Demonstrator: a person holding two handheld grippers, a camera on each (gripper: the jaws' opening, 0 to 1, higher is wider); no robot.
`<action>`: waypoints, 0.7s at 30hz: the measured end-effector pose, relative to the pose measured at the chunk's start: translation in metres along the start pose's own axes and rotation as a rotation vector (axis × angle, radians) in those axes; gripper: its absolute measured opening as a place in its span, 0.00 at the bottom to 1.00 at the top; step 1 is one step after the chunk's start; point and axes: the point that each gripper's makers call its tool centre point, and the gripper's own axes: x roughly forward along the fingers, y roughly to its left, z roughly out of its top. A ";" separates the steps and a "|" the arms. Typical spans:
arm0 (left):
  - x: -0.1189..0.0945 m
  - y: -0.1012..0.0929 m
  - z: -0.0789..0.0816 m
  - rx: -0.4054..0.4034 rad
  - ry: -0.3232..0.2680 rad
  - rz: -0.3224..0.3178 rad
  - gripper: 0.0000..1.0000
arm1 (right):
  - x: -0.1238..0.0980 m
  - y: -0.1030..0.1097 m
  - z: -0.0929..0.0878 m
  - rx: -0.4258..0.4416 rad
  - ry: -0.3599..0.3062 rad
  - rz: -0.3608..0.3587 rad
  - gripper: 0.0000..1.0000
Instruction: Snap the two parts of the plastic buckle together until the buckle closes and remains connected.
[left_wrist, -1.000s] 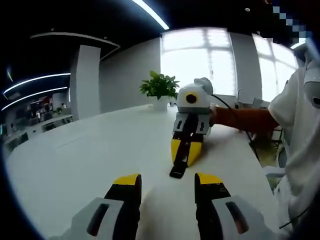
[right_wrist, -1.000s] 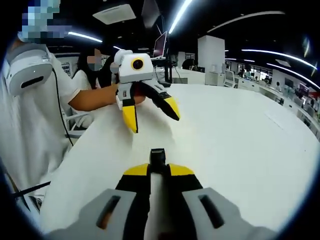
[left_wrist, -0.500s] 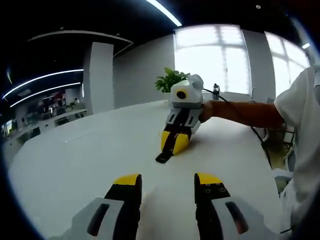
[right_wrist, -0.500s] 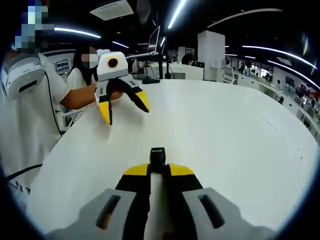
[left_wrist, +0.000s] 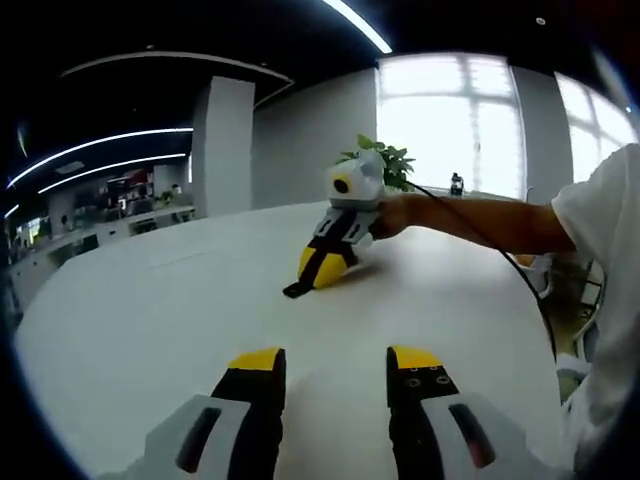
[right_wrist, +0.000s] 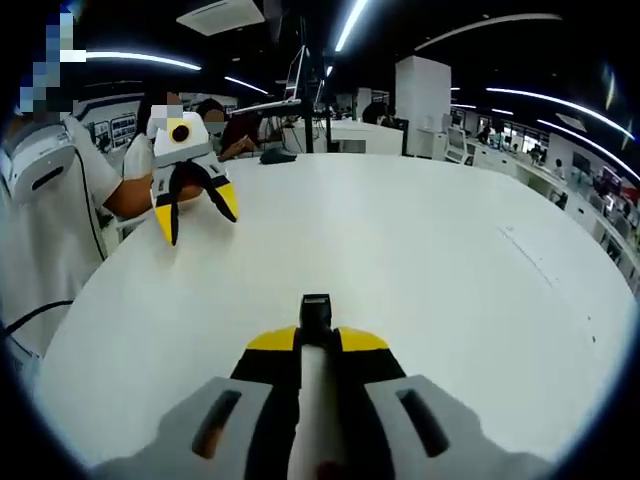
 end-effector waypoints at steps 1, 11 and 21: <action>0.000 0.000 0.000 -0.004 -0.003 0.000 0.40 | 0.002 -0.005 0.002 0.000 -0.004 0.000 0.12; -0.008 -0.001 -0.004 -0.018 0.005 0.019 0.40 | 0.007 -0.035 0.004 0.003 0.026 0.017 0.12; -0.015 -0.002 -0.006 -0.027 -0.006 0.030 0.40 | 0.011 -0.059 0.006 0.004 0.019 0.011 0.12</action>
